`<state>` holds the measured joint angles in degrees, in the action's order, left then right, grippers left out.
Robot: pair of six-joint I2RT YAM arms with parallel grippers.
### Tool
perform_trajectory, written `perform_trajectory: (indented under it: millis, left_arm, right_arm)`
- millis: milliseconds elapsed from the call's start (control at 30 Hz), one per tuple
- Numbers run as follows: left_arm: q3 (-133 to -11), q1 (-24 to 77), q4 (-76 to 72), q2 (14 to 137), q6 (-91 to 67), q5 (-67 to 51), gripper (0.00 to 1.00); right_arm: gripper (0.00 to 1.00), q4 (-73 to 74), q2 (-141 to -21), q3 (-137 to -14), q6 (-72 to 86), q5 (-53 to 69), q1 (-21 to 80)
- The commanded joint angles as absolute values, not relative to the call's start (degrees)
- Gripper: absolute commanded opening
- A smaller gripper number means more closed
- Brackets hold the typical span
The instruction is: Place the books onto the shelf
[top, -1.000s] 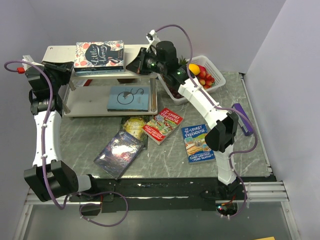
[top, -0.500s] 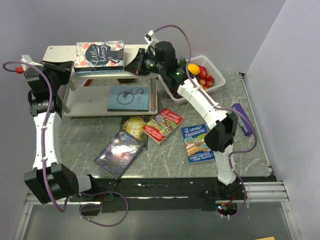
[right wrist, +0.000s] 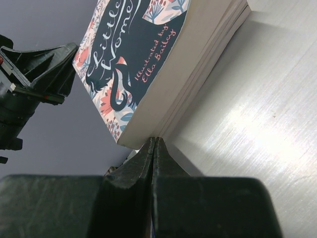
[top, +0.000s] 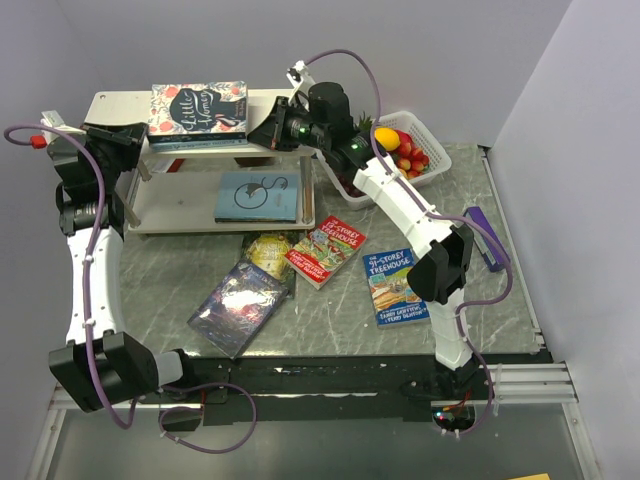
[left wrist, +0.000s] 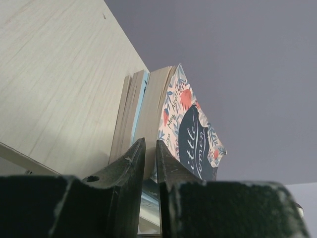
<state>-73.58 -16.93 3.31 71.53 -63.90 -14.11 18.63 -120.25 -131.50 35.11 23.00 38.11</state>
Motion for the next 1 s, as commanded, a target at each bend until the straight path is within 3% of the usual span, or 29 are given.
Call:
perform_trajectory:
  millis: [0,533,967]
  left_arm:
    - [-74.18,-16.79,3.07,68.82,-63.02,-13.37,0.22]
    - [-74.0,-18.63,10.46,65.13,-65.04,-4.04,0.44]
    - [-71.46,-18.63,10.55,63.02,-65.04,-3.43,0.46]
  right_arm:
    - [0.0,19.07,-121.11,-132.98,35.86,25.14,39.37]
    - [0.0,21.0,-118.74,-130.17,34.45,27.95,39.81]
    - [0.0,22.85,-117.16,-128.23,33.22,28.57,39.9]
